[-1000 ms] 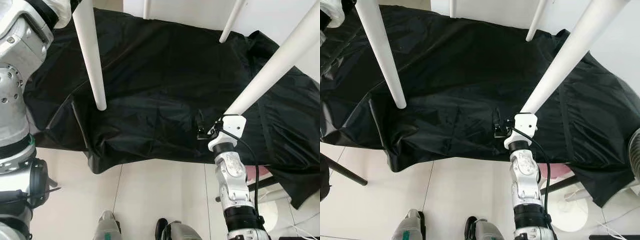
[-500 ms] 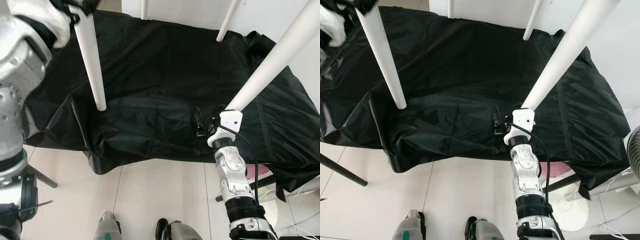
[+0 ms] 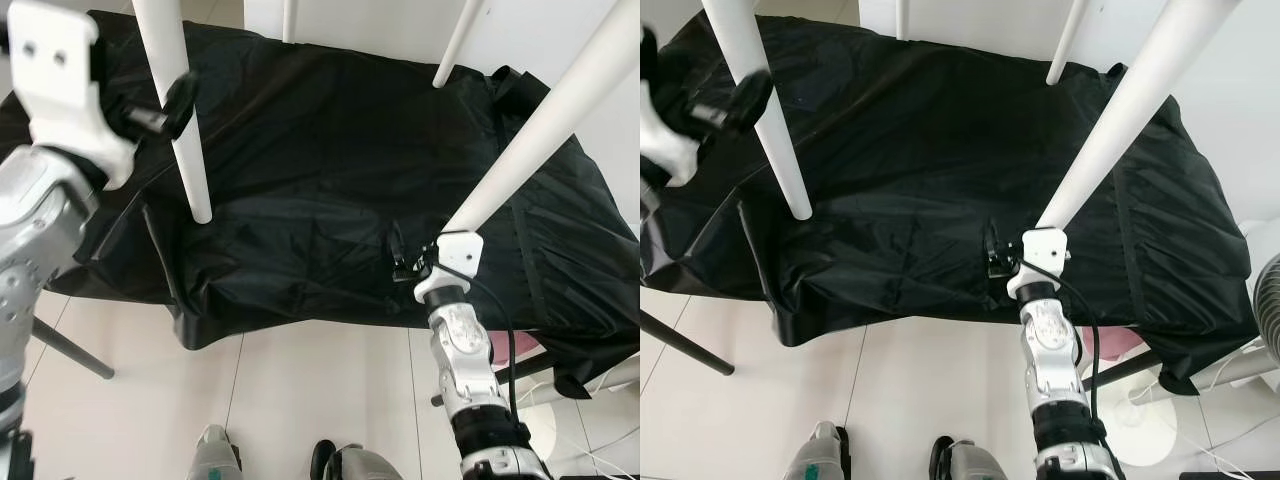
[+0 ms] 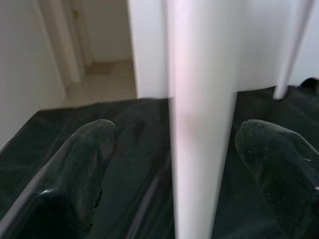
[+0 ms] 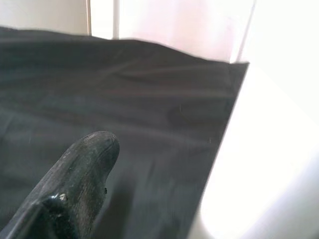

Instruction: Building children table

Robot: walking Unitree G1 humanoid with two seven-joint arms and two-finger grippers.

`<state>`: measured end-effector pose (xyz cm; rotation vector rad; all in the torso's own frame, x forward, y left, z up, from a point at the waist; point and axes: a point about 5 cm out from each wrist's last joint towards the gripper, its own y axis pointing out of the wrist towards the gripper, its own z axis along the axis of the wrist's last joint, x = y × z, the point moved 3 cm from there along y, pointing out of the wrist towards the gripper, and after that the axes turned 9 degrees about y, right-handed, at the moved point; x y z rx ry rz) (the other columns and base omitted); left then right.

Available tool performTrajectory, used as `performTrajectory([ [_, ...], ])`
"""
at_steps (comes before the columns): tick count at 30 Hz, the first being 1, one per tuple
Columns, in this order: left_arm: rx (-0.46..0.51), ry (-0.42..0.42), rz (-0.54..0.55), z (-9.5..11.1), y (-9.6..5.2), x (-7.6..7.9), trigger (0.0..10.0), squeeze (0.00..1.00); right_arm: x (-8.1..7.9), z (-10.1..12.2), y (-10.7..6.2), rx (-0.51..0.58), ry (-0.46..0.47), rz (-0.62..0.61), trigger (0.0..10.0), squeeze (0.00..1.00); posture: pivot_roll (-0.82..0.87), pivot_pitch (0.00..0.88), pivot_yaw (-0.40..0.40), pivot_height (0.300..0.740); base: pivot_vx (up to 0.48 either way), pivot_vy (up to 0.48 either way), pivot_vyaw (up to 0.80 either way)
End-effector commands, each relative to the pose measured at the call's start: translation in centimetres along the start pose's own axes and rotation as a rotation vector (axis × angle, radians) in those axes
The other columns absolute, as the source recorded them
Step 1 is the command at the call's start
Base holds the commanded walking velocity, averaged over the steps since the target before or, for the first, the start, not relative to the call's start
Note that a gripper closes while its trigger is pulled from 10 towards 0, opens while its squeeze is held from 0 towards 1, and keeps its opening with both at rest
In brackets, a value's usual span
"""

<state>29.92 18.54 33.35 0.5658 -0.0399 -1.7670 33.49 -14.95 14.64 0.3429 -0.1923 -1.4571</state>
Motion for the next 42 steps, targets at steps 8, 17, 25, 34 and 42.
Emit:
performTrajectory([
  [8, 0.026, 0.053, -0.356, -2.3, -2.8, 3.6, 10.0, 0.00, 0.5, -0.2, -2.0, -0.001, 0.006, -0.027, 10.0, 0.00, 0.19, 0.180, -0.068, 0.740, 0.000, 0.000, 0.00],
  [17, -0.105, -0.048, -0.302, -7.5, -5.4, 4.0, 10.0, 0.00, 1.0, 0.4, -3.7, 0.022, -0.002, -0.056, 10.0, 0.00, 0.16, 0.169, -0.048, 0.740, 0.000, 0.000, 0.00],
  [25, -0.156, -0.030, -0.313, -10.1, -7.7, 5.7, 10.0, 0.00, 0.4, -0.4, -5.9, -0.033, -0.028, 0.018, 10.0, 0.00, 0.15, 0.146, -0.031, 0.740, 0.000, 0.000, 0.00],
  [34, -0.214, -0.092, -0.415, -12.7, -10.9, 7.7, 10.0, 0.00, -0.8, -1.3, -7.7, -0.100, -0.011, 0.164, 10.0, 0.00, 0.15, 0.130, -0.022, 0.740, 0.000, 0.000, 0.00],
  [42, -0.279, -0.037, -0.502, -15.4, -13.6, 9.5, 10.0, 0.00, -1.5, -4.4, -10.1, -0.290, 0.010, 0.400, 10.0, 0.00, 0.15, 0.125, -0.021, 0.740, 0.000, 0.000, 0.00],
])
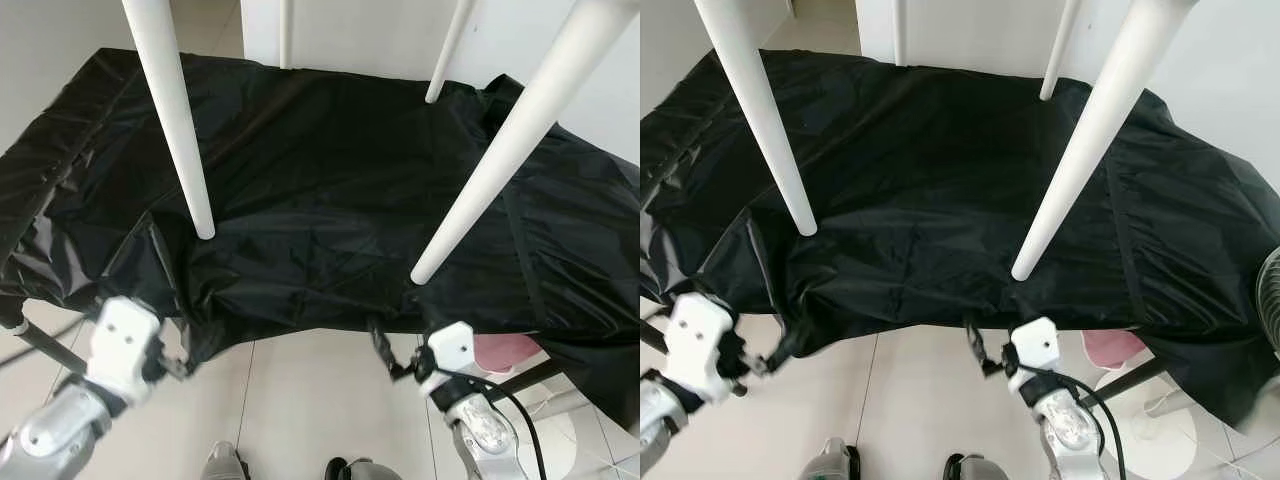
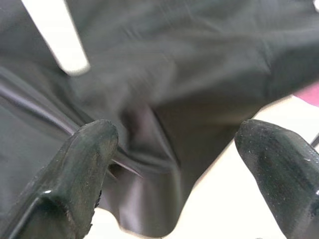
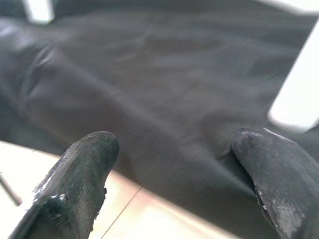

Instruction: Building children table

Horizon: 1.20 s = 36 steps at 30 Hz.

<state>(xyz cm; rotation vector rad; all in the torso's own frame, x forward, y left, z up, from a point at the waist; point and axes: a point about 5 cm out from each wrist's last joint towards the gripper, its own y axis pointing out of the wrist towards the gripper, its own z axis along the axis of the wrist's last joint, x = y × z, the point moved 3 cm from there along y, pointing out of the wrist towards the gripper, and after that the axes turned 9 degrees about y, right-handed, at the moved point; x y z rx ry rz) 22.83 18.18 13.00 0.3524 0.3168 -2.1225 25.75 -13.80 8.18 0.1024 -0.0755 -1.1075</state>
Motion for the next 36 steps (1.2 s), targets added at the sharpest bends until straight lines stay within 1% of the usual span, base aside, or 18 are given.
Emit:
performTrajectory([
  [1, 0.002, 0.011, -0.101, -0.5, -0.2, 1.1, 10.0, 0.00, -0.2, -1.0, -0.5, -0.047, 0.018, 0.039, 10.0, 0.00, 0.15, 0.125, -0.021, 0.740, 0.000, 0.000, 0.00],
  [5, -0.010, 0.004, -0.104, -1.1, -0.5, 1.1, 10.0, 0.00, -0.4, -1.4, -0.7, -0.073, 0.030, 0.082, 10.0, 0.00, 0.16, 0.128, -0.022, 0.740, 0.000, 0.000, 0.00],
  [7, -0.053, -0.040, -0.104, -2.7, -1.2, 1.0, 10.0, 0.00, -0.4, -2.4, -1.4, -0.150, 0.070, 0.162, 10.0, 0.00, 0.16, 0.124, -0.024, 0.740, 0.000, 0.000, 0.00],
  [8, -0.053, -0.040, -0.104, -2.7, -1.2, 1.0, 10.0, 0.00, -0.4, -2.4, -1.4, -0.150, 0.070, 0.162, 10.0, 0.00, 0.16, 0.124, -0.024, 0.740, 0.000, 0.000, 0.00],
  [10, -0.104, -0.062, -0.082, -4.4, -1.8, 0.9, 10.0, 0.00, 0.0, -3.1, -2.0, -0.200, 0.106, 0.194, 10.0, 0.00, 0.16, 0.121, -0.023, 0.740, 0.000, 0.000, 0.00],
  [12, -0.122, -0.064, -0.076, -5.3, -2.1, 1.1, 10.0, 0.00, 0.2, -3.3, -2.2, -0.212, 0.085, 0.202, 10.0, 0.00, 0.16, 0.120, -0.024, 0.740, 0.000, 0.000, 0.00],
  [13, -0.122, -0.064, -0.076, -5.3, -2.1, 1.1, 10.0, 0.00, 0.2, -3.3, -2.2, -0.212, 0.085, 0.202, 10.0, 0.00, 0.16, 0.120, -0.024, 0.740, 0.000, 0.000, 0.00],
  [15, -0.128, -0.064, -0.070, -5.9, -2.3, 1.3, 10.0, 0.00, -0.2, -3.5, -2.7, -0.225, 0.086, 0.245, 10.0, 0.00, 0.16, 0.111, -0.026, 0.740, 0.000, 0.000, 0.00],
  [17, -0.128, -0.064, -0.070, -5.9, -2.3, 1.3, 10.0, 0.00, -0.2, -3.5, -2.7, -0.225, 0.086, 0.245, 10.0, 0.00, 0.16, 0.111, -0.026, 0.740, 0.000, 0.000, 0.00],
  [18, -0.135, -0.064, -0.067, -6.3, -2.3, 1.4, 10.0, 0.00, -0.4, -3.6, -3.0, -0.236, 0.079, 0.275, 10.0, 0.00, 0.16, 0.104, -0.021, 0.740, 0.000, 0.000, 0.00],
  [19, -0.134, -0.062, -0.066, -6.6, -2.4, 1.3, 10.0, 0.00, -0.7, -3.8, -3.2, -0.244, 0.094, 0.308, 10.0, 0.00, 0.16, 0.100, -0.017, 0.740, 0.000, 0.000, 0.00],
  [21, -0.132, -0.061, -0.066, -6.8, -2.5, 1.3, 10.0, 0.00, -0.8, -3.9, -3.4, -0.249, 0.104, 0.327, 10.0, 0.00, 0.16, 0.100, -0.017, 0.740, 0.000, 0.000, 0.00],
  [24, -0.127, -0.066, -0.053, -7.2, -2.6, 0.9, 10.0, 0.00, -1.0, -3.3, -3.2, -0.232, 0.132, 0.368, 10.0, 0.00, 0.16, 0.091, -0.008, 0.740, 0.000, 0.000, 0.00],
  [27, -0.104, -0.069, -0.044, -7.1, -2.5, 0.6, 10.0, 0.00, -1.0, -2.7, -3.3, -0.226, 0.148, 0.398, 10.0, 0.00, 0.16, 0.087, -0.004, 0.740, 0.000, 0.000, 0.00],
  [29, -0.102, -0.074, -0.050, -7.5, -2.4, 0.7, 10.0, 0.00, -1.0, -3.7, -4.0, -0.290, 0.177, 0.451, 10.0, 0.00, 0.16, 0.086, -0.001, 0.740, 0.000, 0.000, 0.00],
  [32, -0.112, -0.092, -0.041, -8.8, -2.6, 1.0, 10.0, 0.00, 0.0, -6.2, -4.9, -0.388, 0.206, 0.401, 10.0, 0.00, 0.16, 0.086, 0.003, 0.740, 0.000, 0.000, 0.00],
  [35, -0.114, -0.102, -0.036, -9.1, -2.6, 1.0, 10.0, 0.00, 0.2, -6.7, -5.0, -0.406, 0.211, 0.384, 10.0, 0.00, 0.16, 0.086, 0.003, 0.740, 0.000, 0.000, 0.00],
  [36, -0.191, -0.130, 0.007, -11.4, -2.7, 1.3, 10.0, 0.00, 0.9, -9.4, -5.9, -0.502, 0.259, 0.281, 10.0, 0.00, 0.16, 0.086, 0.003, 0.740, 0.000, 0.000, 0.00],
])
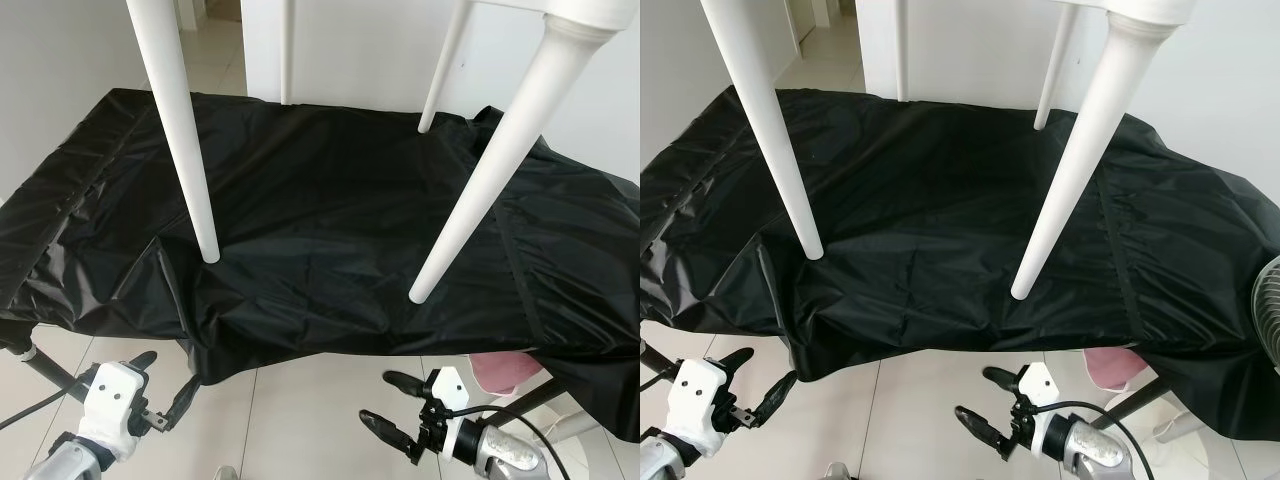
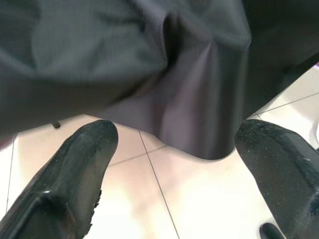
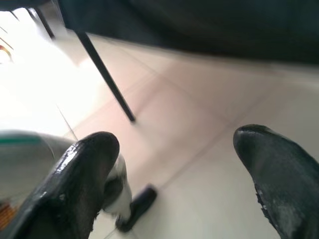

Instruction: Building children table

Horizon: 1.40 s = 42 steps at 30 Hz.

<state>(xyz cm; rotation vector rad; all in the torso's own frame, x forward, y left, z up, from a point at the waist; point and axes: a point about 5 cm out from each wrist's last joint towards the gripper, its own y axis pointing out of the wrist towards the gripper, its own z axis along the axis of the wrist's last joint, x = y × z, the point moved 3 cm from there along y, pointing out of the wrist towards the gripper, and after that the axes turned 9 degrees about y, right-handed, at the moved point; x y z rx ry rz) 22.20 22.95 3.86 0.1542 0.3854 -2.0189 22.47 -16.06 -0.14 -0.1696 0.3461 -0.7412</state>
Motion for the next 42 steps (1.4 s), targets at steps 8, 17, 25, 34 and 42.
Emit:
performTrajectory([
  [8, -0.190, -0.104, 0.031, -5.3, 0.1, 1.4, 10.0, 0.00, 3.2, -4.6, -1.0, -0.120, 0.175, -0.337, 10.0, 0.00, 0.18, 0.099, -0.032, 0.740, 0.000, 0.000, 0.00],
  [17, -0.315, -0.292, 0.100, -8.5, 0.2, 2.3, 10.0, 0.00, 5.1, -5.9, -1.0, -0.194, 0.296, -0.544, 10.0, 0.00, 0.17, 0.094, -0.042, 0.740, 0.000, 0.000, 0.00],
  [25, -0.457, -0.385, 0.172, -10.6, 0.9, 3.4, 10.0, 0.00, 3.8, -7.6, 0.6, -0.285, 0.334, -0.591, 10.0, 0.00, 0.16, 0.097, -0.049, 0.740, 0.000, 0.000, 0.00],
  [34, -0.611, -0.377, 0.243, -12.2, 0.6, 4.2, 10.0, 0.00, 2.5, -10.3, -0.7, -0.354, 0.405, -0.697, 10.0, 0.00, 0.11, 0.107, -0.012, 0.740, 0.000, 0.000, 0.00],
  [42, -0.676, -0.360, 0.188, -12.7, 0.4, 5.1, 10.0, 0.00, 1.6, -11.8, -1.6, -0.401, 0.432, -0.743, 10.0, 0.00, 0.07, 0.085, 0.050, 0.740, 0.000, 0.000, 0.00],
])
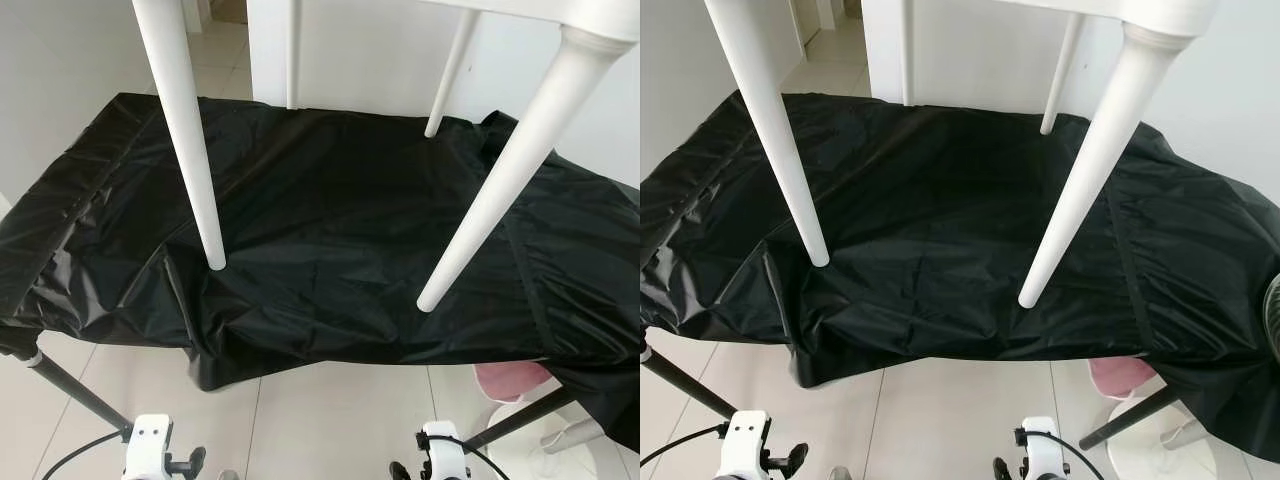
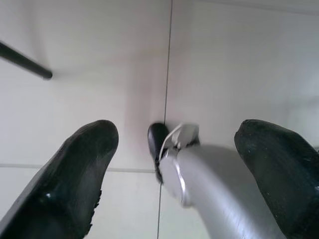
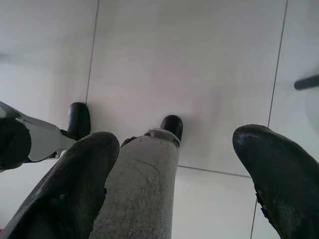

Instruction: Building children table

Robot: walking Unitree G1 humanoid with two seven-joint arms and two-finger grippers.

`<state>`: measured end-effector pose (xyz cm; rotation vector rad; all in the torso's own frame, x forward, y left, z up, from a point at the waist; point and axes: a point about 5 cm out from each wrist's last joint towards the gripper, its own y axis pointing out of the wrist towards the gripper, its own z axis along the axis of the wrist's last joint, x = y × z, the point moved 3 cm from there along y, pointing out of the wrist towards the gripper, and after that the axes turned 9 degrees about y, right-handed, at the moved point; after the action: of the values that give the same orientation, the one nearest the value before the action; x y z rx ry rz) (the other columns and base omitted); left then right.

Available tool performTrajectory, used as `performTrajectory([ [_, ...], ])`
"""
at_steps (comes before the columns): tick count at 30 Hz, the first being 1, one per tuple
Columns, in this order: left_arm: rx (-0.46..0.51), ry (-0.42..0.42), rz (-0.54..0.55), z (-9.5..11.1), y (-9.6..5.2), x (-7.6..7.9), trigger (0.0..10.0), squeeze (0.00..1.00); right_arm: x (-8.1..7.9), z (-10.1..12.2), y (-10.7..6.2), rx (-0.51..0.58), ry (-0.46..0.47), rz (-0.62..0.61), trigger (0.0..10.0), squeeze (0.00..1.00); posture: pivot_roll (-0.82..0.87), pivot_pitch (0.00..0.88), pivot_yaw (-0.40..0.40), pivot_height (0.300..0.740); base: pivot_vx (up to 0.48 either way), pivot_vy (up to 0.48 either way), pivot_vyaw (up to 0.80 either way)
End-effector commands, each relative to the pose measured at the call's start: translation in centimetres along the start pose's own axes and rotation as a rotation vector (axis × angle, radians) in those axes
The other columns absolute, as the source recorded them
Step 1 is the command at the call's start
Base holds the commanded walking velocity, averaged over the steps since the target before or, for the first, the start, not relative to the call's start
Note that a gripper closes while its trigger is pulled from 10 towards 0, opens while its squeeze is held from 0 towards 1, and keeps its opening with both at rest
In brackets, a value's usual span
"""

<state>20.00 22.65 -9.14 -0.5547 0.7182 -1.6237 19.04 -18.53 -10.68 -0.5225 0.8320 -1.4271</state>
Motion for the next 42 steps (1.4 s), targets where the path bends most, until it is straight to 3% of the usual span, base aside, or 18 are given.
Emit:
performTrajectory([
  [1, -0.054, 0.008, 0.022, -0.8, 0.0, 0.1, 10.0, 0.00, 0.5, -1.1, -0.3, -0.035, 0.035, -0.042, 10.0, 0.00, 0.06, 0.079, 0.062, 0.740, 0.000, 0.000, 0.00],
  [7, -0.065, 0.012, 0.016, -0.5, 0.4, 0.6, 10.0, 0.00, 0.7, -1.1, -0.2, -0.038, 0.046, -0.070, 10.0, 0.00, 0.06, 0.054, 0.049, 0.740, 0.000, 0.000, 0.00],
  [9, -0.069, 0.040, -0.002, -0.3, 0.7, 1.5, 10.0, 0.00, 0.5, -0.8, 0.0, -0.037, 0.033, -0.076, 10.0, 0.00, 0.07, 0.029, 0.032, 0.740, 0.000, 0.000, 0.00],
  [20, -0.143, 0.133, -0.041, -1.4, 0.7, 2.4, 10.0, 0.00, -0.8, -0.8, 0.3, -0.059, 0.006, -0.045, 10.0, 0.00, 0.04, 0.026, 0.099, 0.740, 0.000, 0.000, 0.00],
  [23, -0.156, 0.146, -0.058, -1.6, 0.8, 3.2, 10.0, 0.00, -1.2, -2.0, 0.1, -0.084, 0.063, -0.046, 10.0, 0.00, 0.04, 0.015, 0.093, 0.740, 0.000, 0.000, 0.00],
  [29, -0.167, 0.150, -0.073, -2.1, 0.6, 3.5, 10.0, 0.00, -0.9, -2.5, -0.1, -0.085, 0.088, -0.072, 10.0, 0.00, 0.04, 0.012, 0.086, 0.740, 0.000, 0.000, 0.00],
  [31, -0.177, 0.153, -0.084, -2.4, 0.5, 3.8, 10.0, 0.00, -0.7, -2.6, -0.1, -0.089, 0.073, -0.076, 10.0, 0.00, 0.03, 0.013, 0.079, 0.740, 0.000, 0.000, 0.00],
  [34, -0.201, 0.167, -0.111, -3.4, 0.3, 4.9, 10.0, 0.00, -0.9, -3.1, -0.2, -0.131, -0.053, -0.045, 10.0, 0.00, 0.05, 0.023, 0.043, 0.740, 0.000, 0.000, 0.00],
  [36, -0.201, 0.167, -0.111, -3.4, 0.3, 4.9, 10.0, 0.00, -0.9, -3.1, -0.2, -0.131, -0.053, -0.045, 10.0, 0.00, 0.05, 0.023, 0.043, 0.740, 0.000, 0.000, 0.00],
  [38, -0.224, 0.187, -0.132, -4.2, 0.1, 5.4, 10.0, 0.00, -1.1, -3.4, -0.3, -0.156, -0.133, -0.022, 10.0, 0.00, 0.05, 0.021, 0.029, 0.740, 0.000, 0.000, 0.00],
  [42, -0.244, 0.205, -0.149, -5.0, -0.2, 5.9, 10.0, 0.00, -1.2, -3.4, -0.2, -0.160, -0.162, -0.014, 10.0, 0.00, 0.06, 0.021, 0.017, 0.740, 0.000, 0.000, 0.00],
])
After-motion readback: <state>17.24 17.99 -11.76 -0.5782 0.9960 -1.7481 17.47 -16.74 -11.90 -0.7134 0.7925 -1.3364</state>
